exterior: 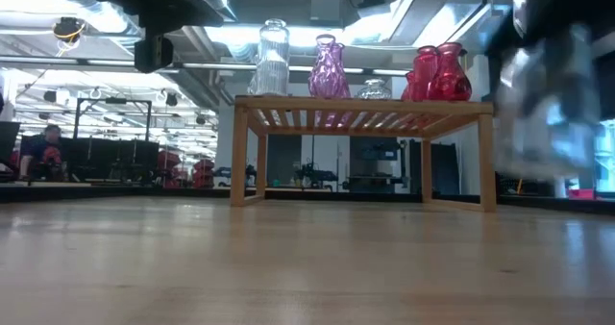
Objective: Sort vases onto shelf
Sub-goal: Put the transparent vase on the shelf aligned with the other transparent vase
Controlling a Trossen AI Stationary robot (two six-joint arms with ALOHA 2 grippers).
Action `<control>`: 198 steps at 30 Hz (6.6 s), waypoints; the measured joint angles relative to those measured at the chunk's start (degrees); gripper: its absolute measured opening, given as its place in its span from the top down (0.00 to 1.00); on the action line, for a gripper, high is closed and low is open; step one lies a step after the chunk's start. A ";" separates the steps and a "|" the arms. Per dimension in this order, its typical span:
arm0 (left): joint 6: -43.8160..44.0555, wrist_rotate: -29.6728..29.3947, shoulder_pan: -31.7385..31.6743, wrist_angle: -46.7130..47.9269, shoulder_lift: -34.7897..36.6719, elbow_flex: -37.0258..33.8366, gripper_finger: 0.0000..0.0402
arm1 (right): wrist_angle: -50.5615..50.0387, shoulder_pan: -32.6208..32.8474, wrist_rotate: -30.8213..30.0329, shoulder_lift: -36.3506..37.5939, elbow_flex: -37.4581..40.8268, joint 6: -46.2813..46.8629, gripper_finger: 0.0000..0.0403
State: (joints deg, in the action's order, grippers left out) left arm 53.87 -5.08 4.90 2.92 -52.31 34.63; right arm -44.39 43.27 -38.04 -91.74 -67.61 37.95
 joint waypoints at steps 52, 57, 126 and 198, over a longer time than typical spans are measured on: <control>-14.12 2.91 -10.64 2.91 5.49 0.94 1.00 | 4.42 -63.34 15.22 4.70 -20.47 -34.41 0.58; -15.04 2.84 -10.64 2.91 5.49 0.94 1.00 | 8.22 -64.06 13.82 4.67 -17.20 -31.22 0.58; -15.02 1.57 -11.75 3.06 5.48 0.94 1.00 | 12.31 -65.38 7.61 9.20 -14.10 -33.26 0.52; -15.43 1.57 -10.34 3.07 5.46 0.94 1.00 | 4.14 -65.42 14.61 8.28 -15.13 -30.98 0.28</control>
State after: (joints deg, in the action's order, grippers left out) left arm 38.44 -3.51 -5.44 5.98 -46.86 35.57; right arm -40.25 -22.15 -23.43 -83.46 -82.74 6.97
